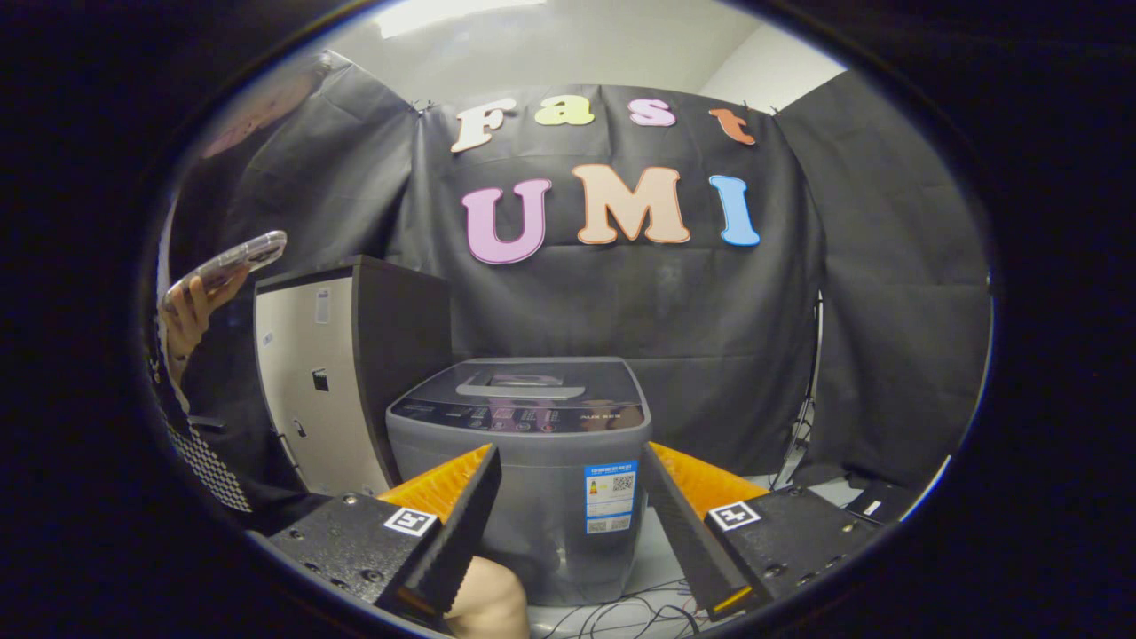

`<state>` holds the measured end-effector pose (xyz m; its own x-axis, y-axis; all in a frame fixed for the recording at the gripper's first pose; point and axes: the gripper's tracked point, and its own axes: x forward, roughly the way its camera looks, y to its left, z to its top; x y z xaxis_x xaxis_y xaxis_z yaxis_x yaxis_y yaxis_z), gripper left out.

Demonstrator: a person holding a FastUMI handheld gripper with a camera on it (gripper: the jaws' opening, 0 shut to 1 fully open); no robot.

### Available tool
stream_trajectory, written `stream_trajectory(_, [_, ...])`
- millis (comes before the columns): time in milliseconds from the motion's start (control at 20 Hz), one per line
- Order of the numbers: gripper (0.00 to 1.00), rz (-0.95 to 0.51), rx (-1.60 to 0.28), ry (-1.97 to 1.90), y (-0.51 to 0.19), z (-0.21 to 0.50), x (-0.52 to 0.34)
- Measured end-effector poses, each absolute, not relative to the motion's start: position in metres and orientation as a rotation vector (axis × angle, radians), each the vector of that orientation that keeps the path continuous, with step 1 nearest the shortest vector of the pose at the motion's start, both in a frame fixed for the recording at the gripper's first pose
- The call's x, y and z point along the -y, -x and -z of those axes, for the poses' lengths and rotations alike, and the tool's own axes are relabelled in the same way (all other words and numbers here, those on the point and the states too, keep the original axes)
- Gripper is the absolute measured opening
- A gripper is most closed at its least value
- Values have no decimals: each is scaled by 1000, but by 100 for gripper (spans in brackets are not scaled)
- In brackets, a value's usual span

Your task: Put the clothes into the washing machine and then close the washing machine lid.

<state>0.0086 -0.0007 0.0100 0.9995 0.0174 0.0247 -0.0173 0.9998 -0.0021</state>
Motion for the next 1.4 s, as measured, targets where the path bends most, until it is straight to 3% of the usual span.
stream_trajectory(1400, [96,-18,23,1,-11,-5,-4])
